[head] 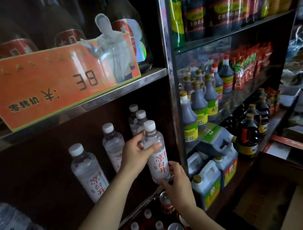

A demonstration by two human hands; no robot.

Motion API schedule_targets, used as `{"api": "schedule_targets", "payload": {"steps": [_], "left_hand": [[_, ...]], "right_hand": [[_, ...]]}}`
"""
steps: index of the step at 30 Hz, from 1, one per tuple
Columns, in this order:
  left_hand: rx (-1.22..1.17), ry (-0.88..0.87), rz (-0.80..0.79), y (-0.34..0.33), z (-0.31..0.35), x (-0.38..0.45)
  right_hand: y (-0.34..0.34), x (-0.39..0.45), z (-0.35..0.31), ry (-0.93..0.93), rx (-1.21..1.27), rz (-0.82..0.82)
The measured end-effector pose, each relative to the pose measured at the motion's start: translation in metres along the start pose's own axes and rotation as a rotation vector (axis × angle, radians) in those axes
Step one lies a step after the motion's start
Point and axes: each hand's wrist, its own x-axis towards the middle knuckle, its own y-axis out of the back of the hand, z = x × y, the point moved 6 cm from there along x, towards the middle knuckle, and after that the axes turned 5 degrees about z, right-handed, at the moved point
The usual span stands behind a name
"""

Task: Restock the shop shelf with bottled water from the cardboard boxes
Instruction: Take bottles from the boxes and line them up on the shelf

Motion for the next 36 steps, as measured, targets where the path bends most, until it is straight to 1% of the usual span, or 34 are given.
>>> {"api": "schedule_targets", "payload": {"steps": [4, 9, 11, 16, 17, 19, 24, 27, 29, 31, 33, 36], "left_hand": [[0.030, -0.064, 0.049, -0.012, 0.007, 0.007], [0.078, -0.103, 0.091, -0.024, 0.008, 0.019], [0.113, -0.151, 0.147, -0.023, 0.008, 0.023], [0.282, -0.142, 0.312, -0.020, 0.009, 0.016], [0.296, -0.127, 0.320, -0.020, 0.010, 0.014], [0.298, -0.048, 0.274, -0.019, 0.008, 0.011], [0.130, 0.217, 0.139, 0.004, -0.009, -0.012], [0.159, 0.285, 0.057, 0.031, -0.027, -0.047], [0.224, 0.318, 0.008, 0.052, -0.038, -0.077], [0.293, 0.345, -0.023, 0.076, -0.047, -0.109], [0.391, 0.360, -0.009, 0.106, -0.051, -0.140], [0.555, 0.413, 0.009, 0.157, -0.050, -0.195]], "right_hand": [[0.006, 0.015, 0.003, 0.011, -0.112, 0.050], [0.010, 0.022, 0.003, 0.013, -0.217, 0.113], [0.010, 0.025, 0.003, 0.030, -0.245, 0.116], [0.010, 0.025, 0.001, 0.021, -0.300, 0.107], [0.010, 0.025, -0.001, 0.007, -0.306, 0.097], [0.011, 0.025, -0.004, -0.015, -0.307, 0.077], [0.025, 0.025, -0.010, -0.034, -0.225, 0.050], [0.032, 0.011, -0.020, -0.009, -0.232, 0.046], [0.029, -0.002, -0.037, 0.080, -0.314, -0.010], [0.019, -0.020, -0.059, 0.181, -0.334, -0.103], [0.003, -0.042, -0.085, 0.265, -0.333, -0.242], [-0.034, -0.082, -0.125, 0.379, -0.397, -0.506]]}}
